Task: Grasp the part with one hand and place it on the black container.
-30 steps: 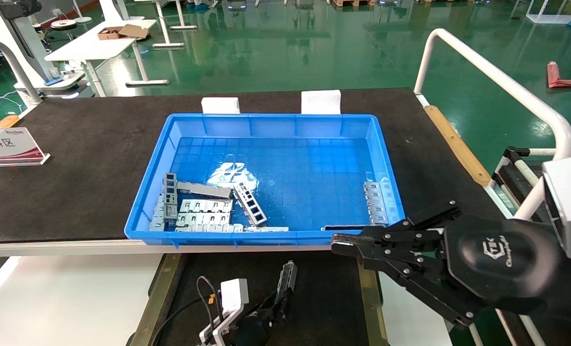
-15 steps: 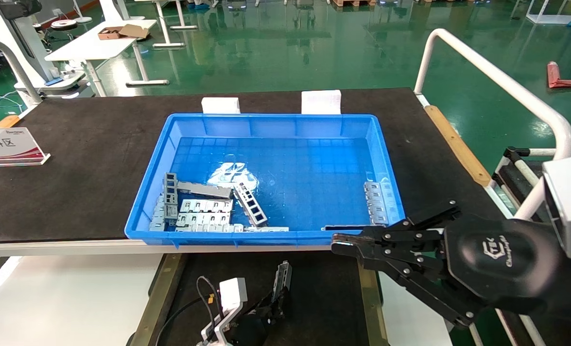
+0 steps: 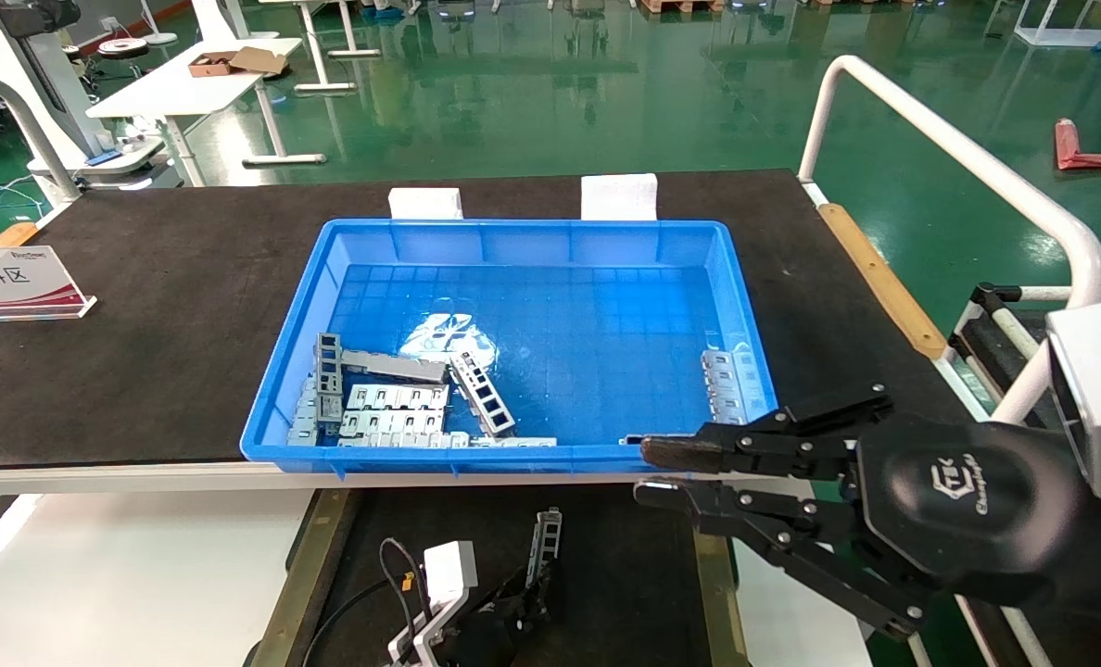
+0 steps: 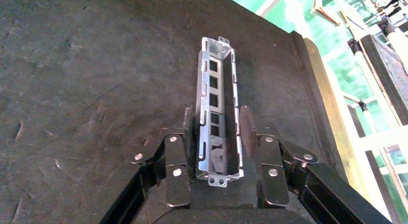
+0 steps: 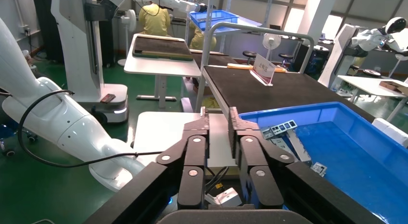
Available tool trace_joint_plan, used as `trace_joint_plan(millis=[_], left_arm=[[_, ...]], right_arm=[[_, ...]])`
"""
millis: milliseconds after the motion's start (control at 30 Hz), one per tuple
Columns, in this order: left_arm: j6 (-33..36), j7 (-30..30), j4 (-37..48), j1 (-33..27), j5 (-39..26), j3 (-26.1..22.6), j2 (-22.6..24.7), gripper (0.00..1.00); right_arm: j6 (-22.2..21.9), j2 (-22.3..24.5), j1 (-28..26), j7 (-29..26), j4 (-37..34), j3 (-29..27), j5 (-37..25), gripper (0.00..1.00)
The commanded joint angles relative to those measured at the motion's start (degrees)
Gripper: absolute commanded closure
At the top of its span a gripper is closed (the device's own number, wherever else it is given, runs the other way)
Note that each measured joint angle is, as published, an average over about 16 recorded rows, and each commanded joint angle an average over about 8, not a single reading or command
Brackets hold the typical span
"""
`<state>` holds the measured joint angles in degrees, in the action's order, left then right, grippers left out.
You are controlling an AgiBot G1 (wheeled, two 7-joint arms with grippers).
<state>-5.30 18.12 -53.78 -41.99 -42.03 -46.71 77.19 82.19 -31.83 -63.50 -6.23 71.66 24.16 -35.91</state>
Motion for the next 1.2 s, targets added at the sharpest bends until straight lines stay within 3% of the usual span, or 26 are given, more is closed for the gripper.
trace_joint_plan(millis=[33, 500, 867, 1200], left_arm=[[-0.15, 0.25, -0.27, 0.05, -0.32, -0.06, -0.01, 0.0], [7.22, -3.83, -5.9, 2.83, -6.11, 1.69, -5.09, 0.0], [19.73, -5.82, -14.19, 3.27, -7.86, 0.68, -14.46, 0.0], [32.53, -4.82, -22.29, -1.02, -7.45, 0.15, -23.84, 0.0]], right_arm=[[0.0, 0.0, 0.0, 0.0, 0.0, 0.0, 0.0, 0.0], [0.0, 0.0, 0.0, 0.0, 0.0, 0.0, 0.0, 0.0], [0.0, 0.0, 0.0, 0.0, 0.0, 0.0, 0.0, 0.0], [0.0, 0.0, 0.0, 0.0, 0.0, 0.0, 0.0, 0.0]])
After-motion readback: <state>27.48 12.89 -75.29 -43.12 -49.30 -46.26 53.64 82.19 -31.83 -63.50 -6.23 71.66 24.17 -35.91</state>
